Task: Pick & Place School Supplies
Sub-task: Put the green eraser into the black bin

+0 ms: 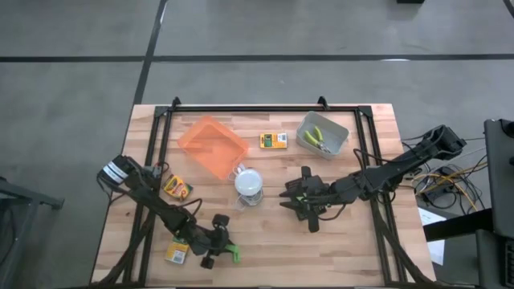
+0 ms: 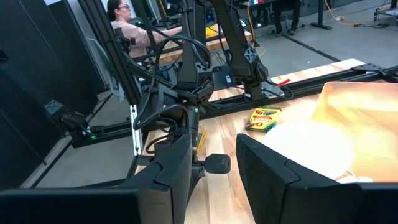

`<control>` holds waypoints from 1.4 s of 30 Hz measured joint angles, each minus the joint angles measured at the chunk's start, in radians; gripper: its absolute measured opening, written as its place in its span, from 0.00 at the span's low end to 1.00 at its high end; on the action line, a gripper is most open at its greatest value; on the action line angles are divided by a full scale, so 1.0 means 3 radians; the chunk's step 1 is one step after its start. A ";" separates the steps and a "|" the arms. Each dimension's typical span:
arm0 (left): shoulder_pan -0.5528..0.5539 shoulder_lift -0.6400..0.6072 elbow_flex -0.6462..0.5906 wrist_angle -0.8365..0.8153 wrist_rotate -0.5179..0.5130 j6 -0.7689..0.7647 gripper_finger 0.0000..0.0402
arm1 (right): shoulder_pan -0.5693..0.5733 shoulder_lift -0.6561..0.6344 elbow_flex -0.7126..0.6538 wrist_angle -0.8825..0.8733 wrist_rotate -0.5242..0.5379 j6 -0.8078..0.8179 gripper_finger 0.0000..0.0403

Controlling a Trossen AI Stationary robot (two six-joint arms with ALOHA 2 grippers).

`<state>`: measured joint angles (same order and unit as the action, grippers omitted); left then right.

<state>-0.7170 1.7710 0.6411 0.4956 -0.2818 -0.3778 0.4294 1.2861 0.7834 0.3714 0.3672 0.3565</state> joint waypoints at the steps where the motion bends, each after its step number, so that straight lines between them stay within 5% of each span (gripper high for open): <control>1: 0.0000 -0.0032 -0.0001 -0.0001 0.0002 -0.0015 0.24 | 0.0000 0.0000 -0.0001 0.0000 0.0000 0.0000 0.30; 9: 0.0006 -0.0570 0.0000 -0.0096 -0.0089 -0.0060 0.25 | 0.0000 0.0000 -0.0001 -0.0001 -0.0001 0.0000 0.30; 24: 0.0041 -0.2035 0.0001 -0.0081 -0.1513 0.0033 0.25 | 0.0000 0.0000 -0.0001 -0.0002 0.0000 0.0186 0.30; 37: 0.0440 -0.2022 0.0004 0.0292 -0.1181 -0.1057 0.25 | 0.0000 0.0000 0.0000 0.0034 0.0001 -0.0047 0.30; 42: 0.0647 -0.1849 0.0005 0.0298 -0.0274 -0.1595 0.25 | 0.0000 0.0066 0.0000 0.0058 0.0004 -0.0860 0.28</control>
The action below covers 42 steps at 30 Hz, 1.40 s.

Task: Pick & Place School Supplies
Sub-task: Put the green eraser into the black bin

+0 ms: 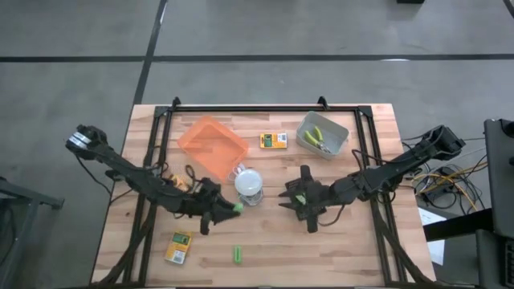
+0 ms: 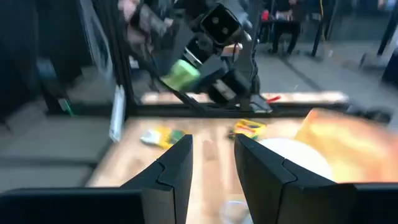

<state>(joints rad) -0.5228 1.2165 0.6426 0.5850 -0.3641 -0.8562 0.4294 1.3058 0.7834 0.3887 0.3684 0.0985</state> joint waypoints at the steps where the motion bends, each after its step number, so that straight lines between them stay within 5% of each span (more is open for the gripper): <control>1: 0.0051 0.0036 0.0000 0.0009 0.0272 -0.0165 0.25 | 0.0000 0.0037 0.0000 0.0019 -0.0003 -0.0187 0.28; 4: 0.0176 0.0142 0.0000 0.0016 0.0859 -0.0607 0.25 | 0.0000 0.0192 0.0050 0.0053 -0.0012 -0.0523 0.26; 9: 0.0356 0.0252 0.0000 0.0029 0.1075 -0.0998 0.25 | -0.0006 0.0596 0.0273 0.0038 -0.0032 -0.0772 0.24; 22: 0.0423 0.0251 0.0001 -0.0082 0.1871 -0.0852 0.25 | -0.0019 0.1282 0.0852 0.0019 0.0343 -0.1304 0.26; 32: 0.0459 0.0253 -0.0003 -0.0365 0.1981 -0.0466 0.25 | -0.0006 0.1357 0.1135 -0.0126 -0.0172 -0.1254 0.22; 42: 0.0460 0.0253 0.0000 -0.0298 0.2116 -0.0276 0.25 | -0.0006 0.1359 0.1189 -0.0236 -0.0213 -0.1115 0.18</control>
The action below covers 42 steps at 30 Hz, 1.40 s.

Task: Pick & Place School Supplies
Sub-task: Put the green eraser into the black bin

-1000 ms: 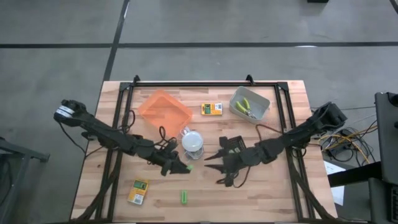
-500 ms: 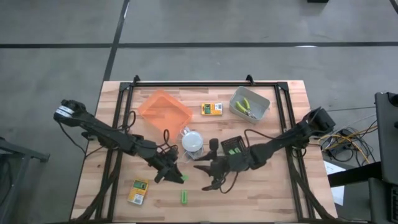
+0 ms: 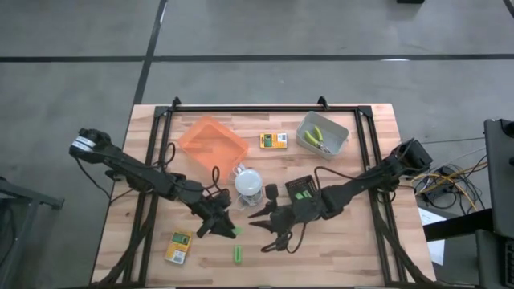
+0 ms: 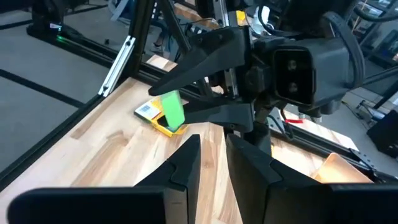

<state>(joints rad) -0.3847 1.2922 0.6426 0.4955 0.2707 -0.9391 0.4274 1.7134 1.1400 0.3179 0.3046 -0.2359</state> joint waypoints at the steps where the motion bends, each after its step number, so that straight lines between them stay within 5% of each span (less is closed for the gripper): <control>1: 0.0005 0.0000 0.0000 0.0021 0.0000 0.0017 0.25 | 0.0000 0.0000 0.0000 0.0000 0.0000 -0.0001 0.18; 18: 0.0014 0.0000 0.0000 0.0064 -0.0008 0.0096 0.25 | -0.0001 0.0018 -0.0003 -0.0001 0.0028 0.0299 0.22; 29: 0.0014 0.0000 0.0000 0.0064 -0.0009 0.0102 0.25 | -0.0023 0.0018 -0.0003 0.0032 0.0035 0.0432 0.43; 42: 0.0014 0.0000 0.0000 0.0064 -0.0009 0.0247 0.25 | -0.0022 0.0018 -0.0005 0.0183 -0.0444 0.0130 0.48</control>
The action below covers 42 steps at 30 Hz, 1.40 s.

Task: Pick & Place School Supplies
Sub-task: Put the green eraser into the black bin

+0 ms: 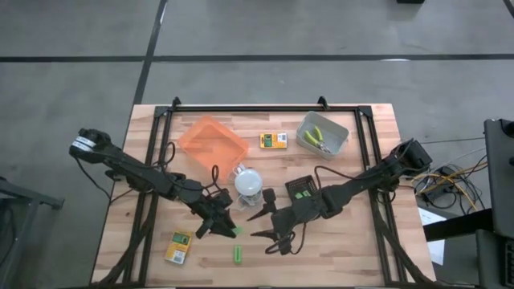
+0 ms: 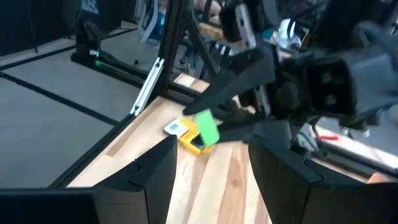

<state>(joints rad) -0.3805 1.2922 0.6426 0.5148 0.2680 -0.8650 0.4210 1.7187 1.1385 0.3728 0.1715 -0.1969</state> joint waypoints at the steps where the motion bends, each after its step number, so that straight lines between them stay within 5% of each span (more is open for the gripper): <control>1: 0.0000 0.0000 0.0000 0.0000 0.0000 0.0006 0.25 | 0.0000 0.0000 0.0000 0.0036 -0.0002 -0.0027 0.48; 14: 0.0096 0.0000 0.0047 0.0191 -0.0211 0.0237 0.25 | -0.0001 0.0000 0.0000 0.0091 -0.0051 -0.0163 0.44; 42: 0.0187 0.0408 0.0441 0.0095 0.0291 0.0432 0.25 | -0.0008 0.0000 0.0000 0.0077 -0.0053 -0.0159 0.41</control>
<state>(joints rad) -0.3244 1.4147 0.7749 0.5433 0.3553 -0.7353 0.4187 1.7187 1.1385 0.3958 0.1555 -0.2447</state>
